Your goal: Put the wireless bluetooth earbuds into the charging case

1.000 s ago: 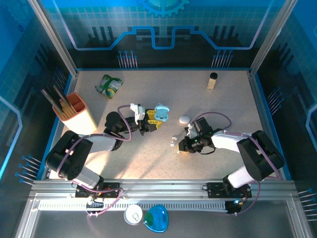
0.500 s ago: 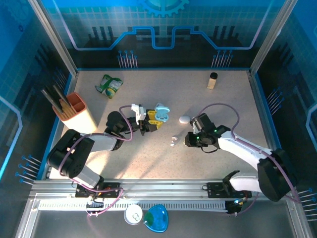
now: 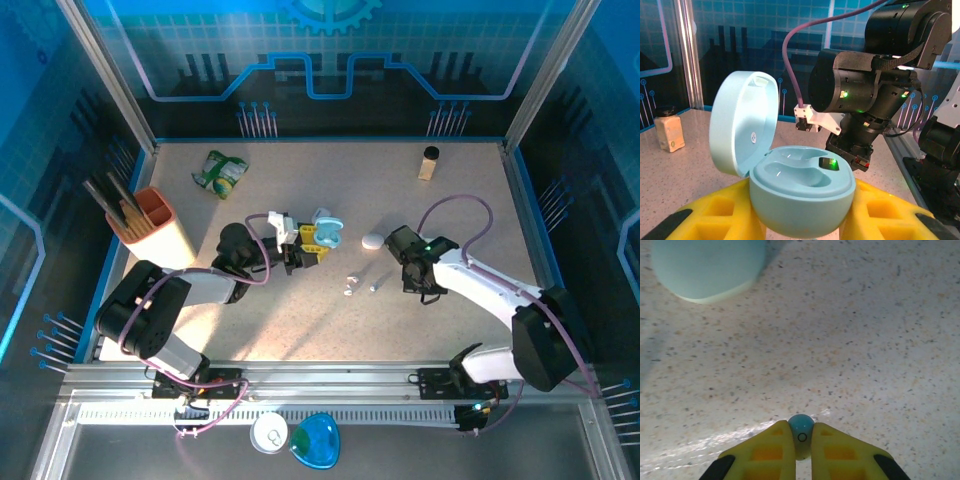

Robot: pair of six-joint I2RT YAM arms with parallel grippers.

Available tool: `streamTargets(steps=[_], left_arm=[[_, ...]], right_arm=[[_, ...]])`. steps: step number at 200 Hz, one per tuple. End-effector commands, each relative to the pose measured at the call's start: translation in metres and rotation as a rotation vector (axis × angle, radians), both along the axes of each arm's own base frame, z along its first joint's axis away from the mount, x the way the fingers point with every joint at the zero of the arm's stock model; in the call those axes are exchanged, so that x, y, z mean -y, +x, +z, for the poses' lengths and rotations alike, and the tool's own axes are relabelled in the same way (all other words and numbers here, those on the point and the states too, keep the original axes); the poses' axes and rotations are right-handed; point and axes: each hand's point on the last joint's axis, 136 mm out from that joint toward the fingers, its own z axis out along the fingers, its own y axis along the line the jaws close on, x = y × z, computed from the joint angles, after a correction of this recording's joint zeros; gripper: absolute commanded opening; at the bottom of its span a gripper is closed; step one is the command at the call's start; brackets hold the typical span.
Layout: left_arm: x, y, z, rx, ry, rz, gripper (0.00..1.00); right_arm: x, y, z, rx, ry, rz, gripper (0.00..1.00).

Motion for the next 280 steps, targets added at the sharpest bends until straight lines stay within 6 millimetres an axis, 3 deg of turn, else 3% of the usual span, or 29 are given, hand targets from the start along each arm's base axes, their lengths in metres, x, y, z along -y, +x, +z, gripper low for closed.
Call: streamTargets(steps=[1, 54, 101, 105, 127, 178, 223, 280], left_arm=[[-0.002, 0.003, 0.01, 0.059, 0.008, 0.022, 0.32], [0.008, 0.006, 0.0, 0.084, 0.034, 0.05, 0.32], [0.022, 0.034, -0.016, 0.144, 0.027, 0.227, 0.32], [0.023, 0.037, -0.018, 0.149, 0.03, 0.248, 0.31], [0.028, 0.052, -0.029, 0.184, 0.058, 0.361, 0.31], [0.056, 0.053, -0.044, 0.281, 0.134, 0.422, 0.32], [0.065, 0.049, -0.046, 0.296, 0.141, 0.413, 0.32], [0.066, 0.046, -0.047, 0.264, 0.13, 0.406, 0.32]], right_arm=[[0.009, 0.001, 0.01, 0.026, -0.051, -0.049, 0.12], [-0.009, 0.011, 0.024, 0.091, 0.058, 0.005, 0.12], [-0.047, 0.025, 0.061, 0.231, 0.287, 0.114, 0.13], [-0.052, 0.029, 0.074, 0.253, 0.311, 0.12, 0.13], [-0.07, 0.034, 0.098, 0.286, 0.382, 0.159, 0.13], [-0.124, 0.049, 0.141, 0.35, 0.538, 0.293, 0.13], [-0.157, 0.066, 0.154, 0.364, 0.583, 0.383, 0.13], [-0.177, 0.072, 0.149, 0.339, 0.619, 0.432, 0.13]])
